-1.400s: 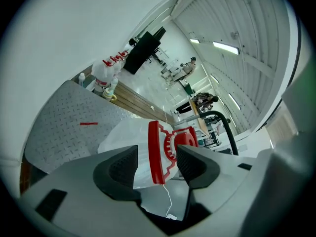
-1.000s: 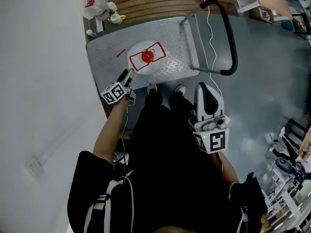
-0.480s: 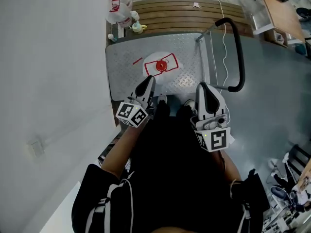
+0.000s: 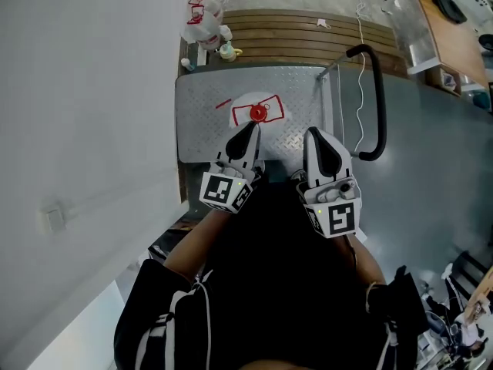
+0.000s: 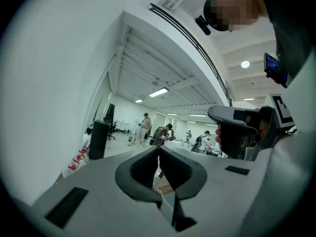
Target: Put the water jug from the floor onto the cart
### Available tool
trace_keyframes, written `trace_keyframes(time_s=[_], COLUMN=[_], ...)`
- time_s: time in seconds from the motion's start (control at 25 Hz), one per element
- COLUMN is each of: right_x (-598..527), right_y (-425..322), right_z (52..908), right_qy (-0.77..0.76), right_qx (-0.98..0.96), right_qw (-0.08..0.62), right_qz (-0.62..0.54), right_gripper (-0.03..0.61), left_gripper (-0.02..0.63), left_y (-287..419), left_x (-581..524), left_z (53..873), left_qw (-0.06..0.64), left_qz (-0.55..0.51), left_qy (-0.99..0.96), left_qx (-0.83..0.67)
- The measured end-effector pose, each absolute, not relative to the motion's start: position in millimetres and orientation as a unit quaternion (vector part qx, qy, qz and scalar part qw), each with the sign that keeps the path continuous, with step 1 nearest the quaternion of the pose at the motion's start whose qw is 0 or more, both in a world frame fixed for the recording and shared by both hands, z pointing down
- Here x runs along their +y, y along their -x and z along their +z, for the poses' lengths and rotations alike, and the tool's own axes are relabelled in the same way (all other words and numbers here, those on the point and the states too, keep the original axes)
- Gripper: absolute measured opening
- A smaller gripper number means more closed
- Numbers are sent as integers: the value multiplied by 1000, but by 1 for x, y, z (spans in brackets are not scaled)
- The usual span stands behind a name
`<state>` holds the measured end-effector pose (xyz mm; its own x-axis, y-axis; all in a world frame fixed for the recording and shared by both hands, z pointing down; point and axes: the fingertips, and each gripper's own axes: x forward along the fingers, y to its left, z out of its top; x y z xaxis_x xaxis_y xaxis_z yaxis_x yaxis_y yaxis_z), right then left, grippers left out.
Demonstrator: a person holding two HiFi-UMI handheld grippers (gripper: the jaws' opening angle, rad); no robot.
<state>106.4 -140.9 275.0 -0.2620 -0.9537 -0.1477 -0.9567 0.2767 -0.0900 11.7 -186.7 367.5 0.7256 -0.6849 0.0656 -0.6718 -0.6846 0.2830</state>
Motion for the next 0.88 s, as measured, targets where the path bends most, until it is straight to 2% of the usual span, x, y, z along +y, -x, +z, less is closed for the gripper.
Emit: trace_keyframes(time_s=[0.4,0.88], right_x=[-141,-142], right_y=[-117,-130], right_z=[283,290], right_qy=[576,563], right_qx=[815,825], right_qw=[65,57], right_qz=[11,3], right_gripper=[14,14], left_gripper=[25,25], left_y=[-29,-41], left_x=[-167,-164], left_z=[335,335], left_qw=[60,46], left_qz=[-30,-26], left_qy=[-904,-894], left_qx=[-421,-446])
